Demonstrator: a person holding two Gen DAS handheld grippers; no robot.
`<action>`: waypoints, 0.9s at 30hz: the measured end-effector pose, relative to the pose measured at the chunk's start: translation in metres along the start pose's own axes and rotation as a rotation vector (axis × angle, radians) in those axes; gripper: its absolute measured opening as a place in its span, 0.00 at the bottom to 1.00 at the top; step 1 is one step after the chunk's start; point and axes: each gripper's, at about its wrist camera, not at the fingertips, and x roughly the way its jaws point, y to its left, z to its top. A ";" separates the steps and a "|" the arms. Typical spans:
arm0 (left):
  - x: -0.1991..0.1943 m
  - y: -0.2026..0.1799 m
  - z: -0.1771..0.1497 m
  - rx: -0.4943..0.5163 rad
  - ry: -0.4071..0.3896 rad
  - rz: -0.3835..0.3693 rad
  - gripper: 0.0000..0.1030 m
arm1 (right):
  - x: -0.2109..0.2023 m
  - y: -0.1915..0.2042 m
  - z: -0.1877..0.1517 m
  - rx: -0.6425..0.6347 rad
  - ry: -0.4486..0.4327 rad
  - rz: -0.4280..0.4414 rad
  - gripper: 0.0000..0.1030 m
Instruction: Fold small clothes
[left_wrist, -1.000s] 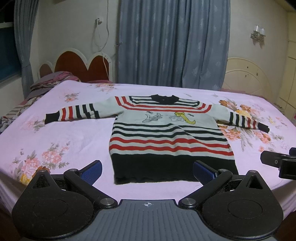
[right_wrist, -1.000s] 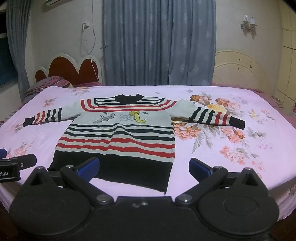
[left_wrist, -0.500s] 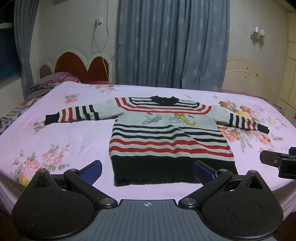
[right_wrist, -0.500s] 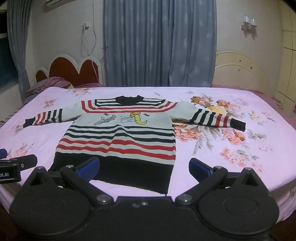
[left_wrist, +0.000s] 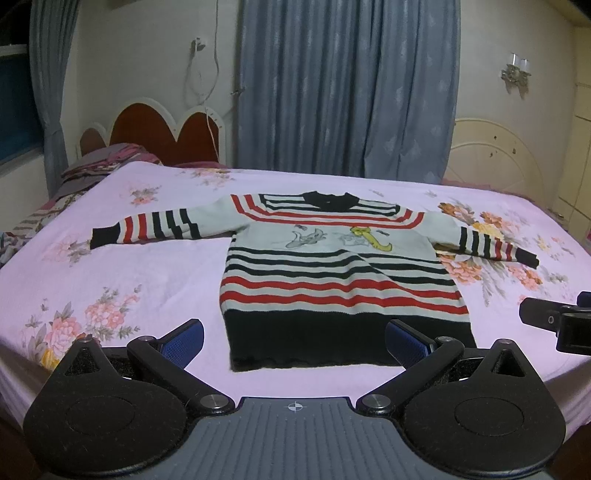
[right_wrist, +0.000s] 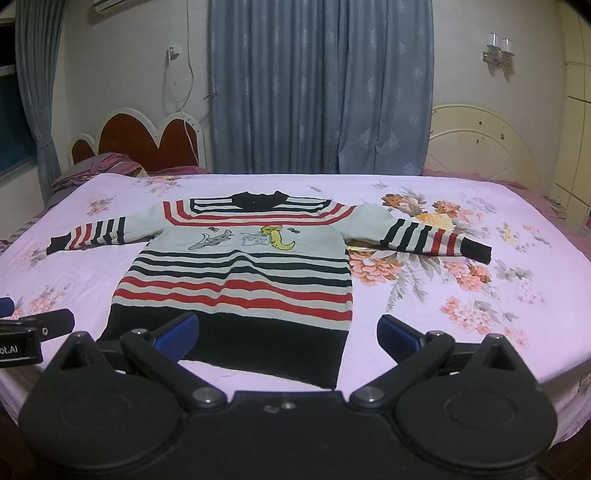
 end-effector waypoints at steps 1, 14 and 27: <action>0.001 0.000 0.000 0.000 0.000 0.000 1.00 | 0.000 0.000 0.000 0.000 0.000 -0.001 0.99; 0.000 0.000 -0.002 -0.001 -0.002 -0.001 1.00 | 0.000 0.001 0.000 -0.001 0.002 0.001 0.99; 0.000 0.000 -0.004 0.000 -0.004 -0.001 1.00 | 0.000 0.003 0.000 -0.002 0.002 0.000 0.99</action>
